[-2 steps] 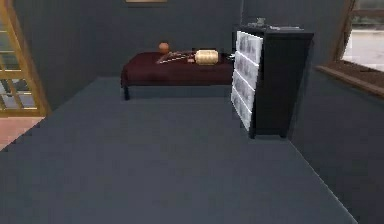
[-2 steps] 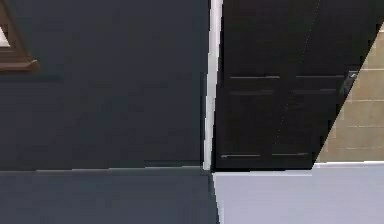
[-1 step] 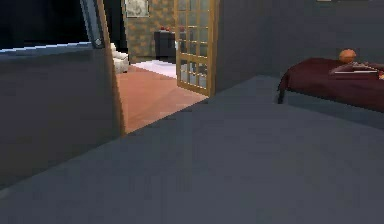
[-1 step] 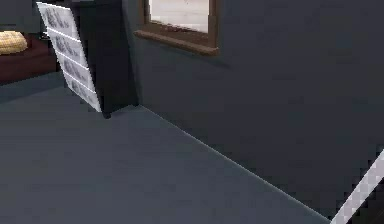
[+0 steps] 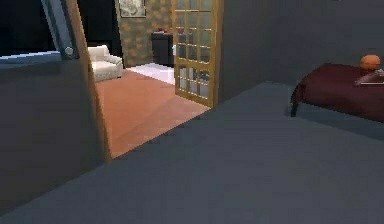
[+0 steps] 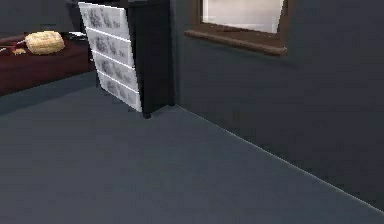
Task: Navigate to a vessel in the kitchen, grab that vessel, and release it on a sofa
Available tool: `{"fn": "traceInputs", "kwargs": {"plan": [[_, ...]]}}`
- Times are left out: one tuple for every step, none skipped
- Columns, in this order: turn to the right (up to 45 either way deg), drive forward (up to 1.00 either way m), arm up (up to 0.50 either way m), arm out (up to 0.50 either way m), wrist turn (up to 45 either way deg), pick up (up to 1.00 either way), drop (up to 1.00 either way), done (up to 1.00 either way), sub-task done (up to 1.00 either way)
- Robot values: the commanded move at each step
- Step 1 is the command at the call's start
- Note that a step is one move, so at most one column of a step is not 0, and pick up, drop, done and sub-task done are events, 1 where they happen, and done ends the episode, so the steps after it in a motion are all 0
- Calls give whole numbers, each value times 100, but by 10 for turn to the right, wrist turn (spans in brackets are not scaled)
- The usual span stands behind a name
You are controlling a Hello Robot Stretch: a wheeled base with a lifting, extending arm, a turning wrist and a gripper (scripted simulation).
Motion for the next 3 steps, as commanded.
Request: {"fn": "traceInputs", "kwargs": {"plan": [[-60,0,0,0,0,0,0,0,0],[0,100,0,0,0,0,0,0,0],[0,100,0,0,0,0,0,0,0]]}}
